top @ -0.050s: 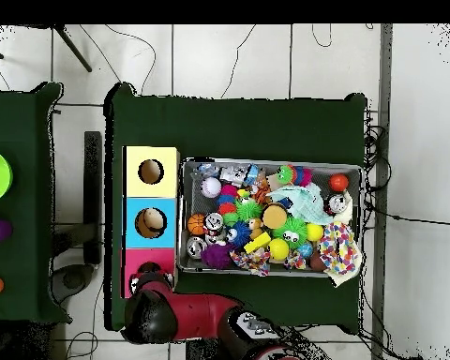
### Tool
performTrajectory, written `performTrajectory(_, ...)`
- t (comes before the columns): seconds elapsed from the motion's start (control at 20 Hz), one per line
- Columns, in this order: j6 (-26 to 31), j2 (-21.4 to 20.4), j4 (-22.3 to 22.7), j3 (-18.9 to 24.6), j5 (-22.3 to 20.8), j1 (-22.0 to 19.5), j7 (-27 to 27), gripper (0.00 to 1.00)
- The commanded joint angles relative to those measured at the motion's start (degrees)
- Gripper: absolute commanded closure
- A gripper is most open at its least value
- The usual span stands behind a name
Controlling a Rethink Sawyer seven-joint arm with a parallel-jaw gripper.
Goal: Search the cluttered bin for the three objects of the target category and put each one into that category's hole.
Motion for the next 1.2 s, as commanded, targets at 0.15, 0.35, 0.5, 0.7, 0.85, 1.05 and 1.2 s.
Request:
performTrajectory(0.15, -1.3, 1.7, 0.0, 0.0, -0.9, -1.8, 12.7, 0.00)
performTrajectory(0.35, -1.2, 1.6, -0.1, -0.2, -0.8, -1.4, 12.5, 1.00)
performTrajectory(0.5, -1.1, 1.5, -0.1, -0.3, -0.8, -1.4, 12.4, 1.00)
performTrajectory(0.7, -0.8, 1.5, -0.2, -0.3, -0.7, -1.4, 12.3, 1.00)
performTrajectory(0.85, -0.6, 1.5, -0.2, -0.4, -0.6, -1.3, 12.2, 1.00)
performTrajectory(1.05, 2.1, 0.2, -0.4, 0.4, 0.3, -1.9, 11.9, 1.00)
performTrajectory(1.2, 8.7, -4.6, 0.9, 2.7, 3.3, -3.1, 13.0, 1.00)
